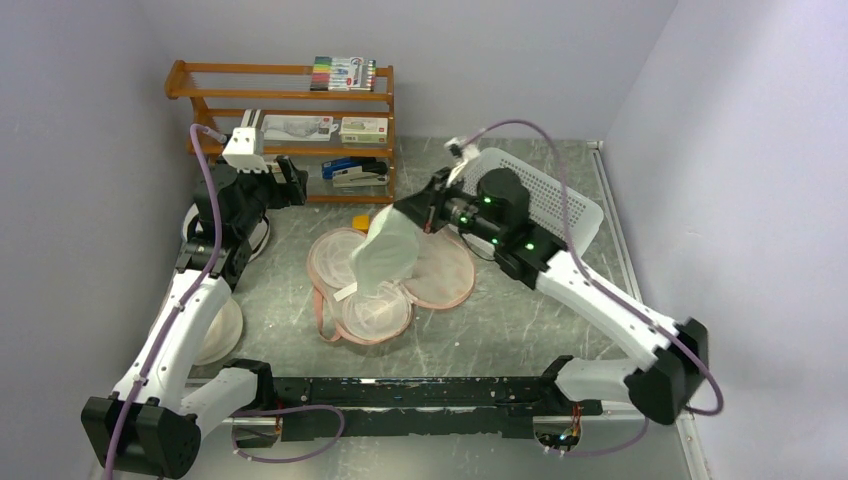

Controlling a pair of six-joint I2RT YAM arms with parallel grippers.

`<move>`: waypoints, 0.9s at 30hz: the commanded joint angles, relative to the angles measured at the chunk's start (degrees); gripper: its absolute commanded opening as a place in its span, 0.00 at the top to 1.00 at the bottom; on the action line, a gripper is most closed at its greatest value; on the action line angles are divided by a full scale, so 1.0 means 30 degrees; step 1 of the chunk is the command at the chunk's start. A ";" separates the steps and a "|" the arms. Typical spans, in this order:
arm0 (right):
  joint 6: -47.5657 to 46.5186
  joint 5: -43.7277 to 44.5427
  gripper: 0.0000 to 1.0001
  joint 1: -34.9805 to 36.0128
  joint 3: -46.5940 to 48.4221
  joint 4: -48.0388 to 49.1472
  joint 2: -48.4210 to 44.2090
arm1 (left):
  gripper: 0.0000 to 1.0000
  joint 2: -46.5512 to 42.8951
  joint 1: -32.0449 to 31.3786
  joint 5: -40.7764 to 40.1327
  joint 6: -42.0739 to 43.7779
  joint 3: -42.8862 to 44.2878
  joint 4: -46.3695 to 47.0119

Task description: Unzip the laundry bag and remove the bra

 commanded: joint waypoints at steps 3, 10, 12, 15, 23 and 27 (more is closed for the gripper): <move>-0.1906 0.8473 1.00 -0.0096 0.0369 -0.1295 -0.4347 | 0.07 -0.0126 0.0260 0.0661 -0.0217 0.0650 0.0273; -0.4038 1.8324 1.00 -0.0097 0.0740 -0.2754 -0.6676 | 0.07 -0.0119 0.0285 0.0612 -0.0236 0.0587 0.0339; -0.5037 2.0620 1.00 -0.0111 0.1187 -0.2837 -0.6448 | 0.07 0.0060 0.0289 0.0746 -0.0269 0.0649 0.0272; -0.6996 2.3804 1.00 -0.0072 0.1593 -0.2064 -0.5708 | 0.08 0.0192 0.0289 0.0901 -0.0250 0.0731 0.0212; -0.8881 2.8703 0.97 -0.0804 0.1847 0.2579 -0.2273 | 0.07 0.0009 0.0285 0.0680 -0.0277 0.0606 0.0266; -0.4789 2.9432 0.99 -0.1801 0.3162 0.2281 0.0231 | 0.08 0.0216 0.0284 0.0782 -0.0272 0.0667 0.0159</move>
